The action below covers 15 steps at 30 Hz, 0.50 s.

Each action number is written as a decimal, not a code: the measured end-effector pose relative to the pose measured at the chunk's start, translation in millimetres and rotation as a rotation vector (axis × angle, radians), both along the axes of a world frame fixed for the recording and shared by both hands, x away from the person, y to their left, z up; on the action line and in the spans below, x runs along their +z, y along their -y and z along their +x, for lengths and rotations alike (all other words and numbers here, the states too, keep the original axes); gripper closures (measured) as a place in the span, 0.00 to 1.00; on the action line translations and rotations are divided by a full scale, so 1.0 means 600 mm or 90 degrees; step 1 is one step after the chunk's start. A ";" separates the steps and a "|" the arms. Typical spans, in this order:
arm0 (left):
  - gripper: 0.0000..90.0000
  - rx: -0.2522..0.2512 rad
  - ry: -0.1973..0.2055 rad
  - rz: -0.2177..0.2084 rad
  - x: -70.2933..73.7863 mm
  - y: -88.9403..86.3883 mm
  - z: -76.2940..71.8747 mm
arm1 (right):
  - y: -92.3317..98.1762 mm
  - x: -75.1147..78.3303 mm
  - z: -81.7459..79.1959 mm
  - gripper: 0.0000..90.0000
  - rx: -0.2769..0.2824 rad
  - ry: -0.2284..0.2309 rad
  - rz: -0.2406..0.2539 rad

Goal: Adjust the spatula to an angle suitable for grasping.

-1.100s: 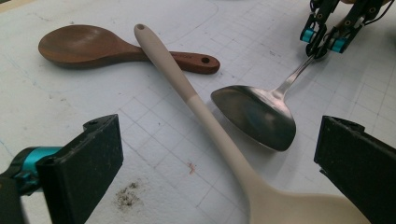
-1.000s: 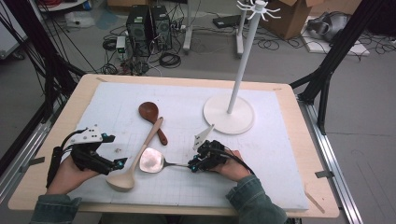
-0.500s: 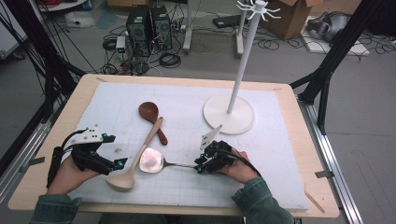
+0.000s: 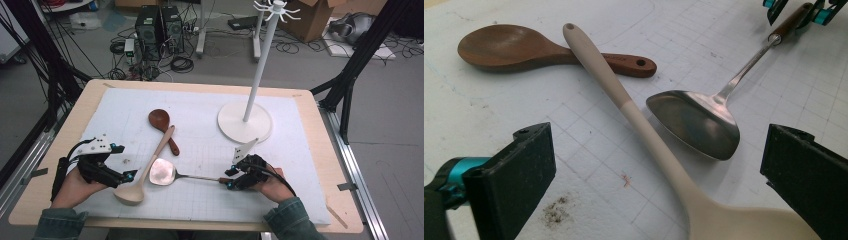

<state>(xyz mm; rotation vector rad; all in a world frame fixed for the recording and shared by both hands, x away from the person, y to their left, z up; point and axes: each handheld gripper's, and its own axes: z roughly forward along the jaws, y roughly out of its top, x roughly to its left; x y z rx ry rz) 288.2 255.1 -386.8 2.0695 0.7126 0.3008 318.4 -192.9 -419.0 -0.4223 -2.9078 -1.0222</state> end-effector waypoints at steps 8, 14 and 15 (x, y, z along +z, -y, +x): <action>0.02 0.001 -0.003 -0.003 -0.001 0.002 0.000 | 0.028 -0.013 -0.010 0.63 -0.010 0.000 -0.011; 0.02 -0.008 -0.002 0.001 -0.002 0.007 0.001 | 0.028 -0.017 -0.008 0.74 0.002 0.016 -0.024; 0.02 -0.007 -0.002 0.000 -0.002 0.008 0.001 | 0.027 -0.017 -0.008 0.77 0.007 0.028 -0.027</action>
